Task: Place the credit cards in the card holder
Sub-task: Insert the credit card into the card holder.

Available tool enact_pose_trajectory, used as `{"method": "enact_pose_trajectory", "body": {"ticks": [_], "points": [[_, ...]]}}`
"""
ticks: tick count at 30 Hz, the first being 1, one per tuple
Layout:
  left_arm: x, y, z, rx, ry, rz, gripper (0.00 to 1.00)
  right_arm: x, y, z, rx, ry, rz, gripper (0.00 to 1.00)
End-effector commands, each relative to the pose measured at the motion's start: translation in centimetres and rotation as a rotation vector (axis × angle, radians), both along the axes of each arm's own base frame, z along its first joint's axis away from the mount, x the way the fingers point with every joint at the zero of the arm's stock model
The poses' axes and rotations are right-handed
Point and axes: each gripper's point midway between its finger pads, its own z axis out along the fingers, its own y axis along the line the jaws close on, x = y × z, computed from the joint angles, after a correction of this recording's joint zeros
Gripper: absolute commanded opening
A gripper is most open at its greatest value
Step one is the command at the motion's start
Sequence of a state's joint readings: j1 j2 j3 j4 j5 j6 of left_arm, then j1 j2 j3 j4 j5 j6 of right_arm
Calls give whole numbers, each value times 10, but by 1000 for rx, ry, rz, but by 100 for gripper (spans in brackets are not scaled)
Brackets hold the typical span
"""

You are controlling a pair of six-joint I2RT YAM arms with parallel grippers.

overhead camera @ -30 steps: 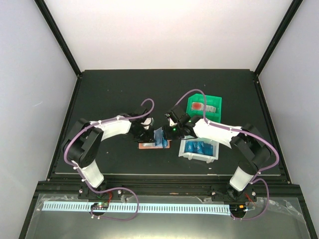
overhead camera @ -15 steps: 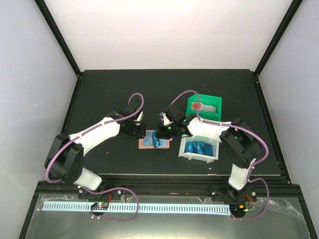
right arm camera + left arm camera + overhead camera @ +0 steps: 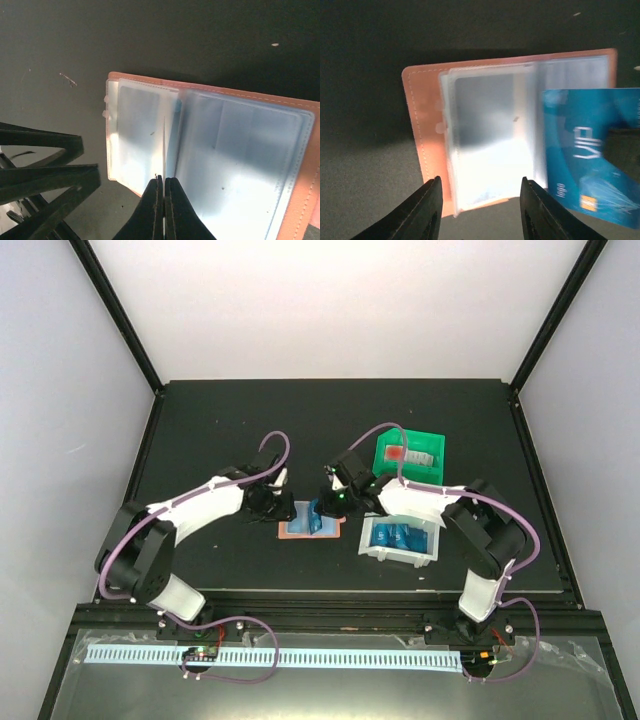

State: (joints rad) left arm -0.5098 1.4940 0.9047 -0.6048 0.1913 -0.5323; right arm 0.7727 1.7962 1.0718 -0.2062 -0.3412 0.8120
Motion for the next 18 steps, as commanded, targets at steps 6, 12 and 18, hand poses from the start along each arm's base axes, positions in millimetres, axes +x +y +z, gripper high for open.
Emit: {"method": "enact_pose_trajectory", "body": {"ticks": [6,12,18], "points": [[1,17,-35,101,70,47,46,17,-7,2,64,35,-138,1],[-3,20,-42,116,90,49,43,16,5,-6,125,80,-133,1],[-8,22,-49,127,111,47,41,17,3,-14,107,86,-149,1]]}}
